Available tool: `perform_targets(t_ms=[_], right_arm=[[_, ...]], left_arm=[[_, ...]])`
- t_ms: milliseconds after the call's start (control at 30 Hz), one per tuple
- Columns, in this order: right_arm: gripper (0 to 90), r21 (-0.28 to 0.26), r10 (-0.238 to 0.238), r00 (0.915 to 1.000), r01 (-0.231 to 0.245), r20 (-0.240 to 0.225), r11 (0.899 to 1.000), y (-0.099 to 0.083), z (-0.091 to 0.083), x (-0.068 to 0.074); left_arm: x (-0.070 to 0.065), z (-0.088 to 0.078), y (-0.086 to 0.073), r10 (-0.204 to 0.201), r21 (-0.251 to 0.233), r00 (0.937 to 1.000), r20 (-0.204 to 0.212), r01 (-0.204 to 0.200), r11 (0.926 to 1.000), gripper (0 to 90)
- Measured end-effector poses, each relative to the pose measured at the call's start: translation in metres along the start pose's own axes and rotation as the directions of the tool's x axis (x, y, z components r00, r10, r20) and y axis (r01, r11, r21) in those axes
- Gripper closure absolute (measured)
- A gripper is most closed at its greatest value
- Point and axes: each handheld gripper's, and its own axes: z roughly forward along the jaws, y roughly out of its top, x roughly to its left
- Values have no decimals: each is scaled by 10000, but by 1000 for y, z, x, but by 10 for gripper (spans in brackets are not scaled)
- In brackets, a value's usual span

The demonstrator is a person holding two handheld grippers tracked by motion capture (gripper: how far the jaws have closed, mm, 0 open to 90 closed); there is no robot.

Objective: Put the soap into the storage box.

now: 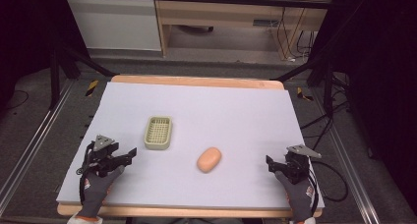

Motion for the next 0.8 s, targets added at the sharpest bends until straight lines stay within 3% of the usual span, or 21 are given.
perform_targets(t_ms=[433,800], right_arm=[[113,63,7,10000,-8,79,10000,-1,1,0],[102,71,-60,10000,60,70,10000,-1,1,1]], left_arm=[[-5,-4,4,87,9,9996,253,-88,10000,269],[-19,-8,10,278,-174,9973,687,-266,9995,272]])
